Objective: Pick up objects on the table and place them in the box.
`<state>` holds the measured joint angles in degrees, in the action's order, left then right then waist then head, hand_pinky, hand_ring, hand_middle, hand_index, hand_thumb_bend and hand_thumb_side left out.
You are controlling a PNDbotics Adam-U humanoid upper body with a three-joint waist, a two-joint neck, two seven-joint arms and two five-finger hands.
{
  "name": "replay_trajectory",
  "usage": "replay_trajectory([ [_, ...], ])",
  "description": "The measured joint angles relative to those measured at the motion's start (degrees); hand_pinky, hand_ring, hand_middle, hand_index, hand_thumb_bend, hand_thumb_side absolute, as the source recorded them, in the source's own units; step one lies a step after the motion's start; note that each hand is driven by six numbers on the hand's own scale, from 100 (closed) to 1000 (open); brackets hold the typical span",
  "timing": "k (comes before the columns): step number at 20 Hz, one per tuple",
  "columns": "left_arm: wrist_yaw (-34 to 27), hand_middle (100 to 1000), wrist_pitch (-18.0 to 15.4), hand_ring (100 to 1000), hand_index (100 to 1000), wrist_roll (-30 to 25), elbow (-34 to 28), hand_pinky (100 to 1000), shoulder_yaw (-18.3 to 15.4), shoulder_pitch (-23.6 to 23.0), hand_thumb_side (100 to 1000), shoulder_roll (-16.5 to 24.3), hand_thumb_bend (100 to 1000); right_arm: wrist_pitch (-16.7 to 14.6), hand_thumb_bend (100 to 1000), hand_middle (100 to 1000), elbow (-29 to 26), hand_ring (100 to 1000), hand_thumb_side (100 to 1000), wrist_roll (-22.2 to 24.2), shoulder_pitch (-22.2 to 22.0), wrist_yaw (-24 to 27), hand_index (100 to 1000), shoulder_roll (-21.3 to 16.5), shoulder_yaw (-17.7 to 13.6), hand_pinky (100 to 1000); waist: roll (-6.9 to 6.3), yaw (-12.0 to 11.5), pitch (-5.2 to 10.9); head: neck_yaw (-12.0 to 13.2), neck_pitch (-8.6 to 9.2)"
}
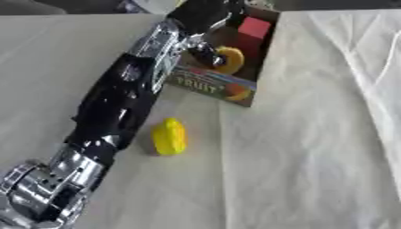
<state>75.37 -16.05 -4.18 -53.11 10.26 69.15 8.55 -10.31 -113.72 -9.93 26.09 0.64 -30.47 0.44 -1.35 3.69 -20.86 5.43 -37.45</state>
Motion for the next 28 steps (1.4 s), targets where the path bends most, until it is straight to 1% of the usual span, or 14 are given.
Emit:
replay_trajectory([
  [1,0.11,876,0.45,912,942,0.07,0.00,885,-0.06,-0.16,255,0.01,616,0.04,100,740,0.00,769,602,0.03,-0.13,0.00,774,0.00,-0.02,893,0.00,-0.13,0.00,-0.09,0.01],
  [3,0.27,870,1.27,922,939,0.36,-0.01,901,-0.25,-0.52,315,0.08,670,0.07,100,739,0.00,768,602,0.06,-0.26,0.00,774,0.00,-0.02,893,0.02,-0.25,0.00,-0.28,0.05],
  [4,0.27,864,1.71,916,934,0.84,-0.16,896,-0.29,-0.64,294,0.08,657,0.10,100,739,0.00,768,602,0.09,-0.39,0.00,774,0.00,-0.02,893,0.02,-0.30,0.00,-0.35,0.09],
  [6,-0.22,843,2.60,900,919,2.70,-0.99,878,-0.59,-0.71,258,0.15,587,0.25,100,739,0.00,768,602,0.22,-0.45,0.00,773,0.00,-0.02,893,0.02,-0.64,0.00,-0.57,0.16],
  [7,-0.94,831,2.93,888,907,3.72,-1.50,863,-0.74,-0.79,231,0.48,546,0.31,100,739,0.00,768,602,0.28,-0.51,0.00,774,0.00,-0.02,894,0.02,-0.77,0.00,-0.67,0.16],
  [9,-3.05,826,3.40,877,901,5.08,-2.89,850,-1.08,-0.80,203,1.27,504,0.43,100,739,0.00,768,601,0.32,-0.98,0.00,774,-0.01,-0.01,893,-0.02,-1.26,0.01,-1.12,0.15],
  [10,-4.48,824,3.58,873,897,5.37,-3.89,846,-1.26,-0.80,175,1.84,487,0.49,100,739,0.00,768,601,0.31,-1.13,0.00,774,-0.02,-0.01,893,-0.09,-1.52,0.05,-1.44,0.13],
  [12,-7.99,822,3.98,866,894,5.27,-7.06,837,-1.55,-0.81,173,3.33,485,0.58,100,739,0.00,768,601,0.27,-1.56,0.00,774,-0.05,-0.02,893,-0.23,-2.08,0.33,-2.13,-0.17],
  [14,-11.90,820,4.50,865,892,4.20,-11.13,836,-1.60,-1.04,164,5.05,496,0.68,100,739,0.00,768,601,0.17,-2.13,-0.01,774,-0.10,-0.05,893,-0.37,-2.66,0.87,-2.91,-0.45],
  [17,-17.77,817,4.96,857,890,1.51,-17.76,834,-0.33,-2.88,162,8.05,461,0.85,100,739,0.00,767,601,-0.11,-3.30,-0.10,774,-0.60,-0.17,893,-0.69,-4.18,1.84,-4.23,-1.45],
  [19,-22.49,815,5.15,853,888,-0.60,-22.37,832,1.23,-5.02,166,10.24,439,0.92,100,739,0.00,768,602,-0.32,-4.17,-0.27,774,-0.98,-0.43,893,-0.98,-5.28,2.41,-5.26,-2.11],
  [21,-27.48,815,5.49,848,888,-2.67,-27.02,828,2.87,-7.40,194,12.43,383,1.09,100,739,0.00,768,602,-0.56,-4.85,-0.46,774,-1.23,-0.54,893,-1.15,-6.23,2.89,-6.21,-2.55],
  [23,-32.97,814,6.14,847,887,-4.87,-31.77,828,4.57,-10.06,200,14.72,375,1.25,100,739,0.00,768,602,-0.76,-5.40,-0.62,774,-1.59,-0.75,893,-1.25,-6.96,3.20,-7.08,-2.92],
  [28,-44.48,813,9.31,840,887,-9.39,-42.98,822,8.26,-17.28,286,21.26,309,1.34,100,739,0.00,768,602,-1.24,-6.27,-1.12,774,-2.17,-1.02,894,-1.73,-8.43,3.56,-8.66,-3.85],
])
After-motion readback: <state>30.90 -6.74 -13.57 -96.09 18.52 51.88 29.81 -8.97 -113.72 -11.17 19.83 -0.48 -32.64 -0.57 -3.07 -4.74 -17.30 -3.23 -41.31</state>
